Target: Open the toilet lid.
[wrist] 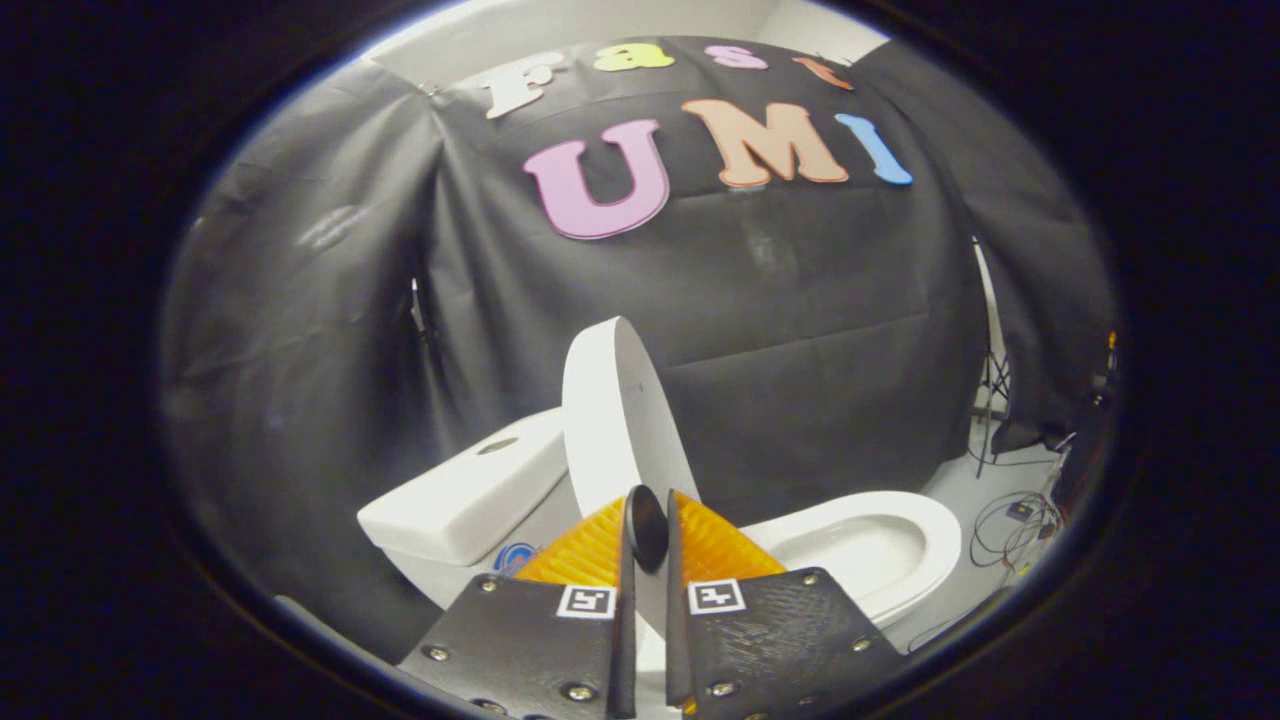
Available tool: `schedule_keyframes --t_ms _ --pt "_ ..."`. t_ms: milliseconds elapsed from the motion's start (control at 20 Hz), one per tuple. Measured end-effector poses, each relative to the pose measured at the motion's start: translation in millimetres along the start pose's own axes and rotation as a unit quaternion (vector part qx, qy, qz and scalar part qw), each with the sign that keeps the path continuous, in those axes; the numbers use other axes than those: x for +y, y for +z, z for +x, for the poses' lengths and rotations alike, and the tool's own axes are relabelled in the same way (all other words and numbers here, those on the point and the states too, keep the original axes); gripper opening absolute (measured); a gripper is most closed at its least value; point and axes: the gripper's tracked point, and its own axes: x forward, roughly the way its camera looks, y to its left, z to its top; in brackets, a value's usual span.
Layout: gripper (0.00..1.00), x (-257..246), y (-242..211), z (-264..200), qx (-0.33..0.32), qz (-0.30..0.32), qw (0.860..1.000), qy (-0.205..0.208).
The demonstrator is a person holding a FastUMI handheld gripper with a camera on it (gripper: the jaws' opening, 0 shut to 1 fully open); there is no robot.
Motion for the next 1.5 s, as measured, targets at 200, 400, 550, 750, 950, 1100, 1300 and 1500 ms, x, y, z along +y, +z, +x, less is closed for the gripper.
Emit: schedule_keyframes --t_ms 200,400,550,750,950,1100,1300,1500 --pt "0.14 20.4 -9.1 0.5 0.017 -0.047 0.999 0.020" --pt "0.14 33.3 -14.2 0.3 0.018 -0.039 0.998 0.036" --pt "0.14 42.2 -17.3 2.0 0.022 -0.061 0.997 0.047" --pt "0.14 45.9 -19.4 2.3 0.021 -0.066 0.996 0.048" --pt "0.21 51.0 -21.8 6.2 0.025 -0.053 0.996 0.061" --pt "0.33 53.3 -23.3 7.2 0.029 -0.056 0.996 0.064" --pt "0.47 57.2 -24.8 5.7 0.029 -0.048 0.996 0.072" --pt "0.60 60.3 -24.7 6.4 0.026 -0.021 0.995 0.089"
